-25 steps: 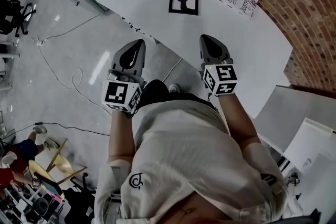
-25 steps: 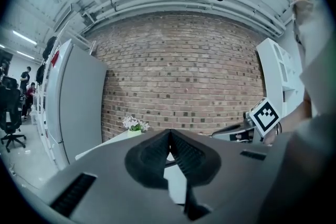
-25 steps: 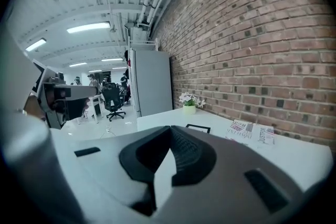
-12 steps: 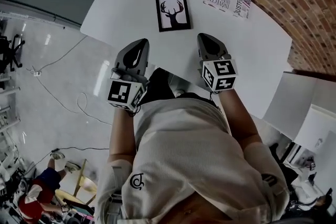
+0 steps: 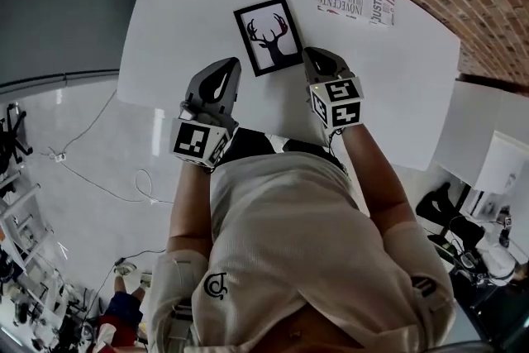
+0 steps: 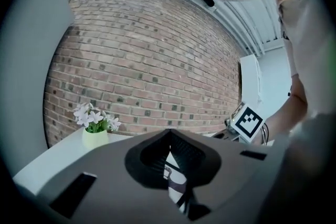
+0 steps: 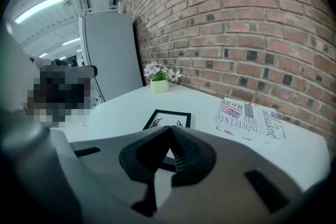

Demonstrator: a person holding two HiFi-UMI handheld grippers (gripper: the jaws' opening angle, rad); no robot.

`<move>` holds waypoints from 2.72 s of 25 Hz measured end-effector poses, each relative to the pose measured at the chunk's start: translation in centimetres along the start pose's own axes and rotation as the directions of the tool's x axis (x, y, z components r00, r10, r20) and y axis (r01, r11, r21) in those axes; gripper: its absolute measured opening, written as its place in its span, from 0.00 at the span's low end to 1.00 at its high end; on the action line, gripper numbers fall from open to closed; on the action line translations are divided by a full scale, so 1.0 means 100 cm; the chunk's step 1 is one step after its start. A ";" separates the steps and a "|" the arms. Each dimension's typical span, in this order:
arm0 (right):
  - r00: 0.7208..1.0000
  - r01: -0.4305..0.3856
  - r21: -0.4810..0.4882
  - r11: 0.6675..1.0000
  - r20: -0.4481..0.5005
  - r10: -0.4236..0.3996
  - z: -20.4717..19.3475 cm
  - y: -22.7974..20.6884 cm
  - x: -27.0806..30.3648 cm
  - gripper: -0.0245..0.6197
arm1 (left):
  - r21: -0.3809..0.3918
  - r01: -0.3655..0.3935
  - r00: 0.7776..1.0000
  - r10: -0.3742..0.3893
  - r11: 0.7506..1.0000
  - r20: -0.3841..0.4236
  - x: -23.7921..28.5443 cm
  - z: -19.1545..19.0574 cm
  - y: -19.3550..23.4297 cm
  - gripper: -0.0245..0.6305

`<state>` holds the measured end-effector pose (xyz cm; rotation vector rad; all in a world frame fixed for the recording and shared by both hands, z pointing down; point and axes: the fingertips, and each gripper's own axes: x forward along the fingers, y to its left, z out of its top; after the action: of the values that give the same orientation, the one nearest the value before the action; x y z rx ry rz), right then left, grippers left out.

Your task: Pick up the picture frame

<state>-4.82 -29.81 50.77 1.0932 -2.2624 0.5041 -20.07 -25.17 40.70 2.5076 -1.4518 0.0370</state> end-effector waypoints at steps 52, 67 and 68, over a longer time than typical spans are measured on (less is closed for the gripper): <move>0.944 0.160 0.169 0.973 -0.313 -0.101 -0.126 -0.032 0.048 0.16 | -0.024 0.149 0.977 -0.151 0.989 -0.149 0.017 -0.081 -0.041 0.05; 0.948 0.210 0.200 0.957 -0.281 -0.150 -0.164 -0.023 0.003 0.17 | -0.023 0.206 0.966 -0.207 0.978 -0.156 -0.012 -0.097 -0.088 0.05; 0.948 0.212 0.202 0.956 -0.281 -0.151 -0.166 -0.023 0.001 0.17 | -0.020 0.214 0.965 -0.215 0.977 -0.148 -0.012 -0.094 -0.091 0.06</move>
<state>2.44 -22.01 63.73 1.2538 -1.8850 0.7987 -11.90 -17.75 47.86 2.5820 -1.1167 0.1791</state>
